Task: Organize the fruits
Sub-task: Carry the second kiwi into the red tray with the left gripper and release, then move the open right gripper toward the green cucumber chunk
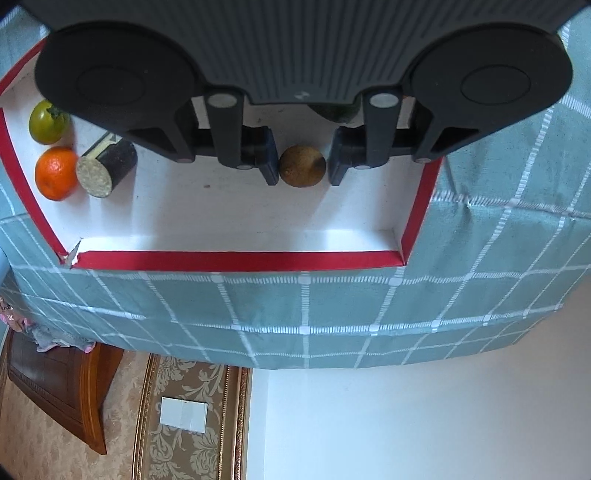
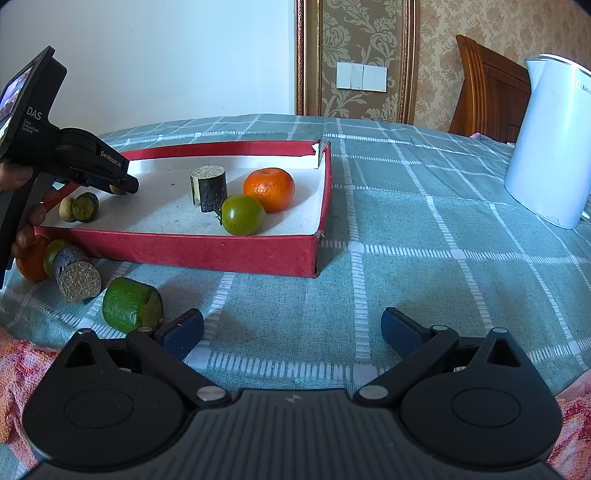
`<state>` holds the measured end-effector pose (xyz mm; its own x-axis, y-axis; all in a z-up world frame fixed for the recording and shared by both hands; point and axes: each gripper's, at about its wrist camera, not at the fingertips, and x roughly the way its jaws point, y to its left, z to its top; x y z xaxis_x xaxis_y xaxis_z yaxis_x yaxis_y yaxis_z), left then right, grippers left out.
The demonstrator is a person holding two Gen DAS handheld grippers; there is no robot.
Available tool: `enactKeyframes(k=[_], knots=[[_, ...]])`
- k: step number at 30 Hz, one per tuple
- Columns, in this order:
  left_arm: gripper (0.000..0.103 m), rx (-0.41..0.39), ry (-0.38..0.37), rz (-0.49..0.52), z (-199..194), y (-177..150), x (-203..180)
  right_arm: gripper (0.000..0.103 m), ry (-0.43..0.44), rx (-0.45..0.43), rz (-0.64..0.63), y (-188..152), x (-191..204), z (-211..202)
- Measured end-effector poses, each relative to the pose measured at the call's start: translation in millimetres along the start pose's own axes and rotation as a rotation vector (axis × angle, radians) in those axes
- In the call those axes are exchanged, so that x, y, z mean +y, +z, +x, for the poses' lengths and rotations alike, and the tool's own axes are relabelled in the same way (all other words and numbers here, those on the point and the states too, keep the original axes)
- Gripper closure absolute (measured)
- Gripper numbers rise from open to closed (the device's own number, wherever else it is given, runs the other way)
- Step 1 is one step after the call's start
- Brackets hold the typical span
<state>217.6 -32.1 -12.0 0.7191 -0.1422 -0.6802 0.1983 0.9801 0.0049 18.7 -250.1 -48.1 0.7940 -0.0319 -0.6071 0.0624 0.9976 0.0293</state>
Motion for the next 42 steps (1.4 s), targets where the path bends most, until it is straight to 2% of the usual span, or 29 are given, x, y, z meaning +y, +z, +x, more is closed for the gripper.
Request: enactKeyframes(k=[2,5,7,10,14,17,22,26,31,36,42], knots=[[0.059,-0.009,0.012,-0.001,-3,-1,0,0.000,0.000,0.000,0.000,0,0,0],[0.056,-0.033,0.012,-0.007,-12,-2,1,0.000,0.000,0.000,0.000,0,0,0],[0.056,-0.075,0.009,-0.019,-26,-4,3,0.000,0.000,0.000,0.000,0,0,0],[0.048,-0.169,0.009,-0.028,-57,-10,5,0.000,0.000,0.000,0.000,0,0,0],[0.029,-0.254,-0.026,-0.018,-104,-35,9,0.000,0.000,0.000,0.000,0,0,0],[0.028,-0.278,-0.057,0.029,-132,-67,11,0.000,0.000,0.000,0.000,0,0,0],[0.028,-0.255,-0.083,0.082,-156,-123,17,0.000,0.000,0.000,0.000,0,0,0],[0.027,-0.233,-0.072,0.092,-156,-147,19,0.000,0.000,0.000,0.000,0,0,0],[0.026,-0.197,-0.068,0.084,-147,-159,19,0.000,0.000,0.000,0.000,0,0,0],[0.021,-0.183,-0.090,0.058,-141,-161,20,0.000,-0.001,0.000,0.000,0,0,0],[0.021,-0.169,-0.093,0.017,-137,-159,26,0.000,-0.001,0.000,0.000,0,0,0]])
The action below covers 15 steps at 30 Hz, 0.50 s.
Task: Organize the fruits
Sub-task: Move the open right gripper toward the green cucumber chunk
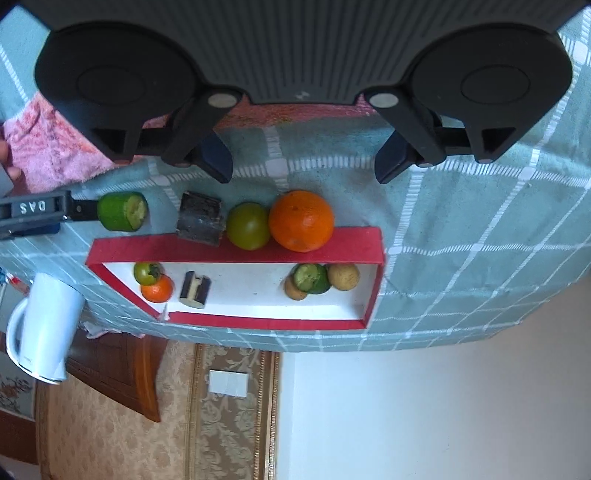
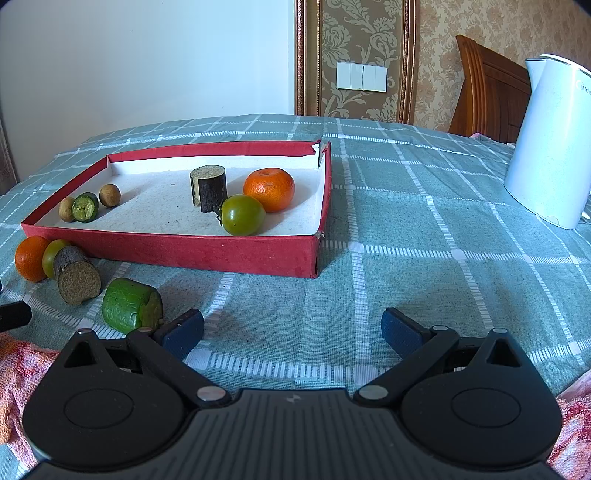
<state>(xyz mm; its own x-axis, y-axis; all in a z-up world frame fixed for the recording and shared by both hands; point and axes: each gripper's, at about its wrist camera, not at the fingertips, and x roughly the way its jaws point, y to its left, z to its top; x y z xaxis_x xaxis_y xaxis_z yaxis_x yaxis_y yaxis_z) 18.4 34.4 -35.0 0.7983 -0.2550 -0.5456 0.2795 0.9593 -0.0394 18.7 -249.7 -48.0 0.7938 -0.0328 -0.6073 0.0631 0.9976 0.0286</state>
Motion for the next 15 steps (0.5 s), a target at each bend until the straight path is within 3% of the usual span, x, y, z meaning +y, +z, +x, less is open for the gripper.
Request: enactKeyframes(k=[5,8,15], knots=[[0.016,0.016,0.027,-0.005,4,1,0,0.000,0.010,-0.004,0.008,0,-1,0],[0.007,0.035,0.051,0.006,5,1,-3,0.000,0.074,-0.016,0.010,-1,-2,-4],[0.005,0.023,0.024,-0.025,2,0,2,0.000,0.178,-0.116,-0.082,-12,14,-30]])
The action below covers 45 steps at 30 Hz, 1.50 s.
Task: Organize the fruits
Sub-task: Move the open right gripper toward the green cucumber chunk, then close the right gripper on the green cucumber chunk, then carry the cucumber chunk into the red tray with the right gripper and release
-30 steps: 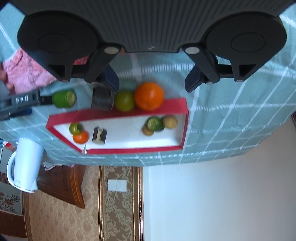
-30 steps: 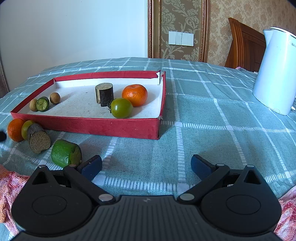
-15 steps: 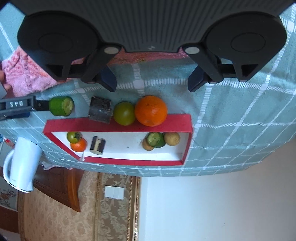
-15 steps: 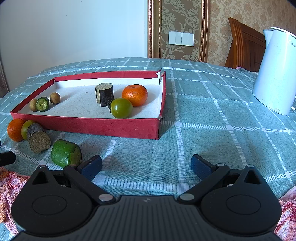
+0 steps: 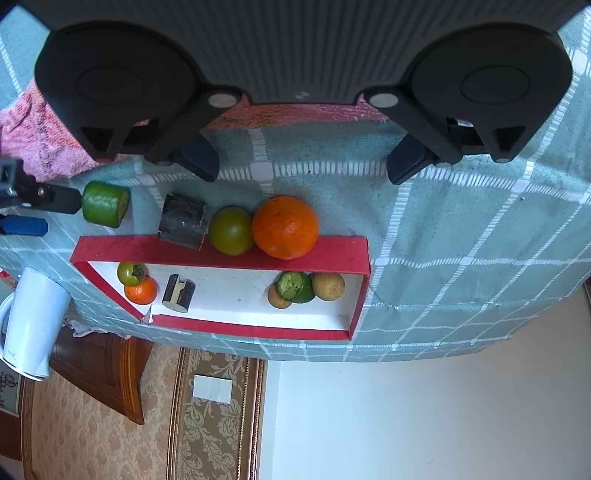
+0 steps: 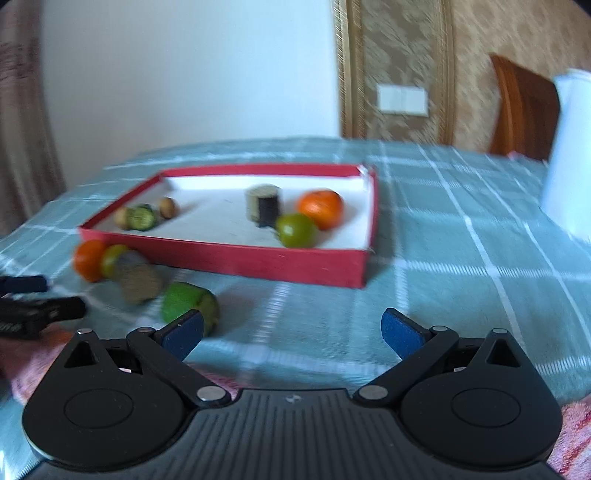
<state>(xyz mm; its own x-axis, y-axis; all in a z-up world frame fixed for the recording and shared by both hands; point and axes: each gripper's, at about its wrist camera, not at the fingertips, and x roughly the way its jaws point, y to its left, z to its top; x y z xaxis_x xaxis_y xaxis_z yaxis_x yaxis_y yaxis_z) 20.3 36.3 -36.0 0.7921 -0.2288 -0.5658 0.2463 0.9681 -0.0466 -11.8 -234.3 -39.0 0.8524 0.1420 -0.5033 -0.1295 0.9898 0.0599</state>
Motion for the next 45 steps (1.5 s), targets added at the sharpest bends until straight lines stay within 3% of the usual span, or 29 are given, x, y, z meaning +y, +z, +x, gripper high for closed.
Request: enactKeyframes(k=[5,8,12,15,19,23,28,45], knots=[[0.001,0.000,-0.013,-0.010,-1,0,1,0.001,0.026,-0.047,-0.082,5,26,-2],[0.000,0.000,-0.016,-0.025,0,1,4,0.006,0.049,-0.035,-0.086,8,34,3],[0.000,0.002,-0.014,-0.022,0,1,3,0.023,0.060,0.013,-0.090,12,38,15],[0.000,0.002,-0.014,-0.021,-1,0,3,0.043,0.089,0.070,-0.061,13,34,26],[0.000,0.003,-0.013,-0.019,-1,1,2,0.047,0.094,0.071,-0.058,12,35,27],[0.000,0.005,-0.010,-0.014,-1,0,2,0.066,0.114,0.053,-0.082,11,40,24],[0.000,0.006,-0.009,-0.012,-1,0,1,0.066,0.083,0.056,-0.121,11,47,24],[0.000,0.005,-0.009,-0.012,0,0,1,0.066,0.050,0.000,-0.024,12,33,13]])
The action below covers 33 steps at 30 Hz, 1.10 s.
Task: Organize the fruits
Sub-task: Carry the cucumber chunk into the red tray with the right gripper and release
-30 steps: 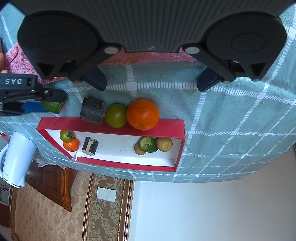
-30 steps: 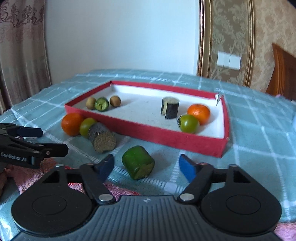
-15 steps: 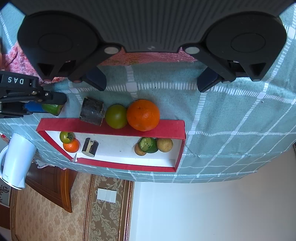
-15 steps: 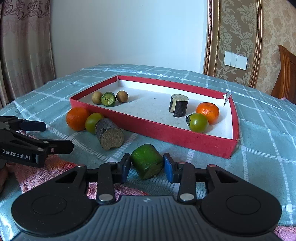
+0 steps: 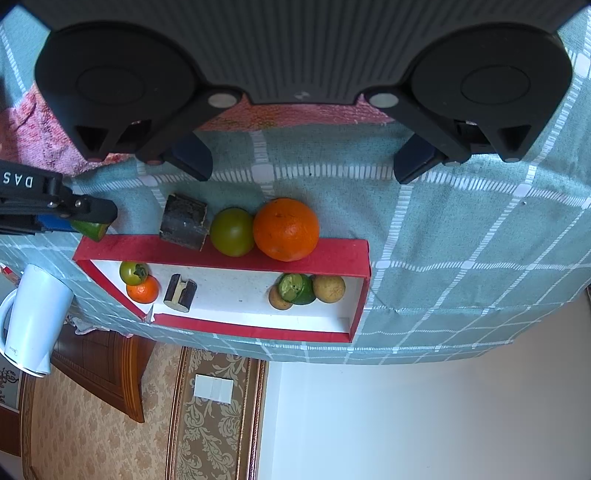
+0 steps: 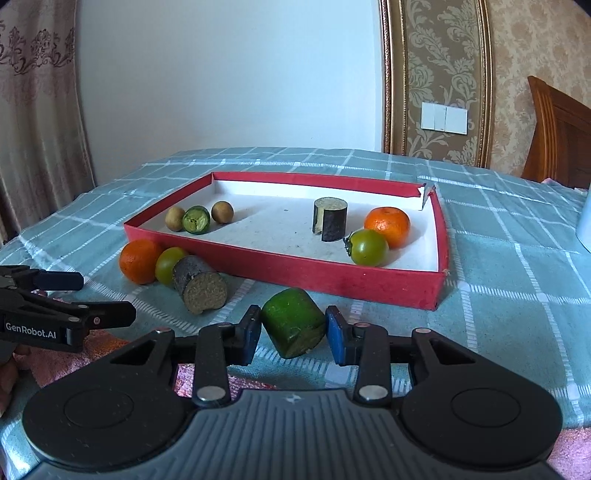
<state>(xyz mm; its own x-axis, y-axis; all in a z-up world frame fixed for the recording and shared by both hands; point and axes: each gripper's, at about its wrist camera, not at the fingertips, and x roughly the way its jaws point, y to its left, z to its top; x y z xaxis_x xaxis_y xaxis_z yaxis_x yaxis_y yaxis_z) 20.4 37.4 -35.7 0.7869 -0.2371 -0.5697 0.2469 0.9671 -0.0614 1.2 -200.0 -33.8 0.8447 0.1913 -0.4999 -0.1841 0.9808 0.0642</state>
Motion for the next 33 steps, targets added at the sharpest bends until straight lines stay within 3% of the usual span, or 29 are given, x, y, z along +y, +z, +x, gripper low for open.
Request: enactKeyframes(k=[10,21,33], knots=[[0.000,0.002,0.002,0.004,0,0,-1,0.066,-0.017,-0.071,-0.017,32,3,1],[0.000,0.007,0.008,0.013,2,1,-2,0.066,-0.032,0.016,-0.068,68,16,67],[0.000,0.006,0.007,0.014,2,1,-1,0.066,-0.063,0.086,-0.109,73,27,110]])
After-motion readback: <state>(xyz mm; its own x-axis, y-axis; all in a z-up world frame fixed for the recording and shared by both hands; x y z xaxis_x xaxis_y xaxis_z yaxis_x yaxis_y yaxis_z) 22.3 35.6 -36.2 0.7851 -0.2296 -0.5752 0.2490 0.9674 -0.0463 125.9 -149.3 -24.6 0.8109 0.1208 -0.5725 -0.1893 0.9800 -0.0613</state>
